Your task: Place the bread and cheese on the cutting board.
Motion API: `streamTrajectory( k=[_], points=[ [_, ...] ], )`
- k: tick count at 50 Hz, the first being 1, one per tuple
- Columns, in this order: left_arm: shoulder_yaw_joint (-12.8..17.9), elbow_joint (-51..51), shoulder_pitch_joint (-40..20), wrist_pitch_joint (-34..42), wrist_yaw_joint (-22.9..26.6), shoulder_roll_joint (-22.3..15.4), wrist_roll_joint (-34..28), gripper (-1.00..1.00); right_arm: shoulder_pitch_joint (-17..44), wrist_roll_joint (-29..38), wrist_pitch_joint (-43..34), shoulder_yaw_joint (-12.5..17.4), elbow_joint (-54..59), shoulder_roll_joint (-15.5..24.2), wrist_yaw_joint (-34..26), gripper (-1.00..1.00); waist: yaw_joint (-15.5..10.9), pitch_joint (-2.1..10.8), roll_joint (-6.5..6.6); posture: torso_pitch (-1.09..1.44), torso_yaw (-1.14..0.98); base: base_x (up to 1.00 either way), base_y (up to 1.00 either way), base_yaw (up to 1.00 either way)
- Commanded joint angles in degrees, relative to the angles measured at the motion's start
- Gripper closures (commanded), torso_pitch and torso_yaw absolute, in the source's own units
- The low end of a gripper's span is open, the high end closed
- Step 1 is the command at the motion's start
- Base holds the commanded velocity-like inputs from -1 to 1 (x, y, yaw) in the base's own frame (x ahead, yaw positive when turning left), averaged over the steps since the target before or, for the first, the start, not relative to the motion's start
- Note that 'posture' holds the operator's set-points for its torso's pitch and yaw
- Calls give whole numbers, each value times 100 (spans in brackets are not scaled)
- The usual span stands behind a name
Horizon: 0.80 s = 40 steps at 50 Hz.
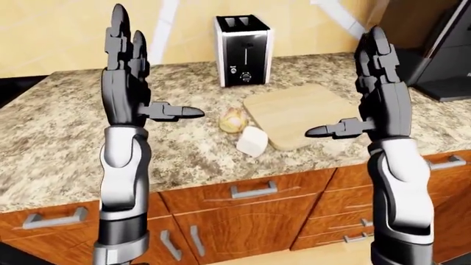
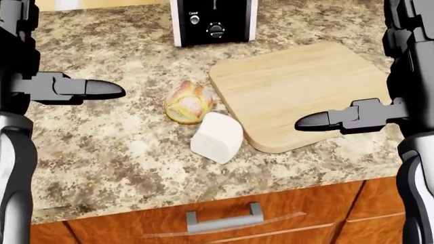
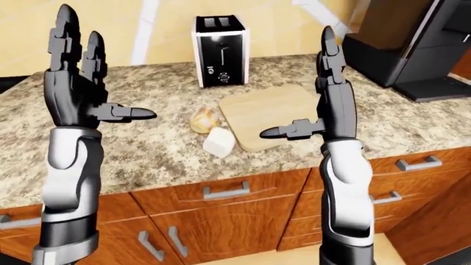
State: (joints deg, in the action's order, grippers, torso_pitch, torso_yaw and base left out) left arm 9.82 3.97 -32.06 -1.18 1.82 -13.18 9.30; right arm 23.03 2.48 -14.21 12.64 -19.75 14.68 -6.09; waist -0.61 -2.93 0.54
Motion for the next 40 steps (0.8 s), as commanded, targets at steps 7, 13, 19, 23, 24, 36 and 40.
streamTrajectory(
  k=[7, 13, 19, 23, 24, 36, 40],
  points=[
    [16, 108, -132, -100, 13, -39, -14, -100, 124, -38, 101, 30, -144, 28, 11, -100, 24, 129, 151, 0, 0, 33, 0, 0],
    [18, 93, -115, -107, 15, -31, -14, -100, 128, -17, 154, 12, -58, 28, 22, -100, -44, 152, 153, 0, 0, 33, 0, 0],
    [17, 85, -124, -114, 13, -38, -25, -100, 127, -22, 153, 7, -78, 21, 18, -100, -75, 222, -522, 0, 0, 33, 0, 0],
    [16, 85, -117, -127, 26, -38, -37, -100, 130, -48, 206, 13, -150, 20, 24, -100, -35, 100, -466, 0, 0, 8, 0, 0],
    [15, 87, -126, -119, 20, -35, -39, -100, 111, -15, 216, -1, -131, 26, 13, -100, -26, 59, -448, 0, 0, 0, 0, 0],
    [15, 86, -121, -142, 31, -37, -48, -100, 146, -25, 217, 13, -157, 30, 7, -100, 167, 164, 64, 0, 0, 0, 0, 0],
    [15, 83, -126, -135, 33, -37, -52, -100, 30, 11, 446, 2, -61, -10, 1, -100, 126, 198, -19, 0, 0, 0, 0, 0]
  ],
)
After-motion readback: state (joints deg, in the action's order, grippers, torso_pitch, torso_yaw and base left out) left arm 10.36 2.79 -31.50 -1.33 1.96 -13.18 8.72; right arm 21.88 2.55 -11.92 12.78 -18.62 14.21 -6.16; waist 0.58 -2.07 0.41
